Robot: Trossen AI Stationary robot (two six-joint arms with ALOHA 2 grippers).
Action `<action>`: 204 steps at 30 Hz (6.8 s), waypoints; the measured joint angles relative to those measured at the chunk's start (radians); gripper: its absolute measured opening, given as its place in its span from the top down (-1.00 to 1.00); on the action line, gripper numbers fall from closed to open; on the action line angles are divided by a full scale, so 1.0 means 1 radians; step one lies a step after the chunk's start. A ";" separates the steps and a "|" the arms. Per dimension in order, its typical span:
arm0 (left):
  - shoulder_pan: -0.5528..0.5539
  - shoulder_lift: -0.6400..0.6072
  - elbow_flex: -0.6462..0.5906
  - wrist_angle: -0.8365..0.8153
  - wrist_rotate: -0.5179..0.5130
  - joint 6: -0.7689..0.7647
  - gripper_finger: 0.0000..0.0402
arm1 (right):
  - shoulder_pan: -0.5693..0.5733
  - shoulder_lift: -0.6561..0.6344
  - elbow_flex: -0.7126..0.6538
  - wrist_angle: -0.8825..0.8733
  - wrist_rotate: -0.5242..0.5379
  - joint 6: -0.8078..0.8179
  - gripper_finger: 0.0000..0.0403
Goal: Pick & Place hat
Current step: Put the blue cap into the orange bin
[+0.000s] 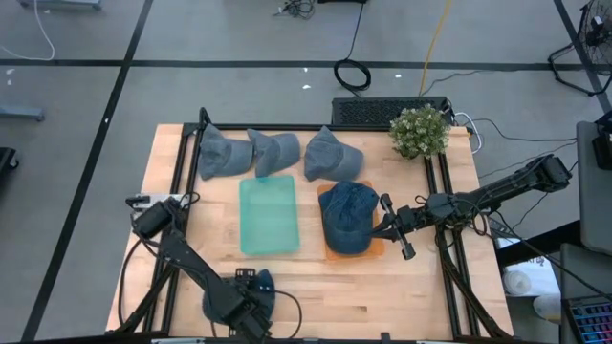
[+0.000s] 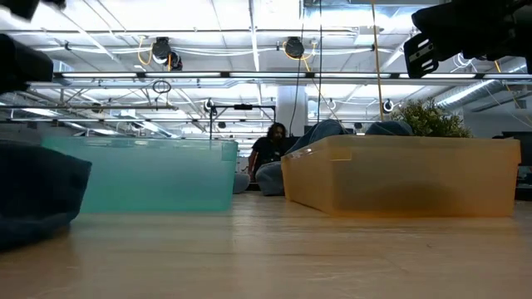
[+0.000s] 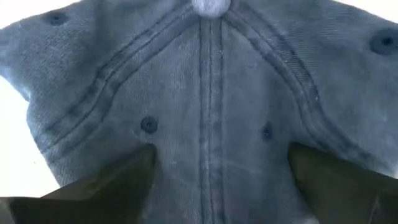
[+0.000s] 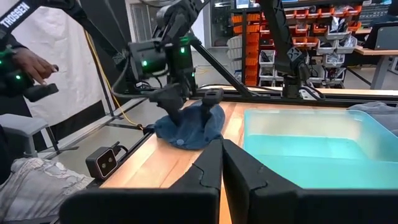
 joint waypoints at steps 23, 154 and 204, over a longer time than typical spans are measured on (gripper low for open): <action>0.033 0.002 0.003 -0.240 0.236 -0.143 -0.87 | 0.000 0.000 0.000 0.000 0.000 0.000 1.00; 0.113 -0.208 0.214 -0.494 -0.441 -0.031 0.98 | 0.000 0.000 0.000 -0.032 -0.001 0.027 1.00; 0.279 -0.223 0.214 -0.283 -1.255 0.929 0.96 | -0.140 0.723 0.329 0.525 0.124 0.525 -0.25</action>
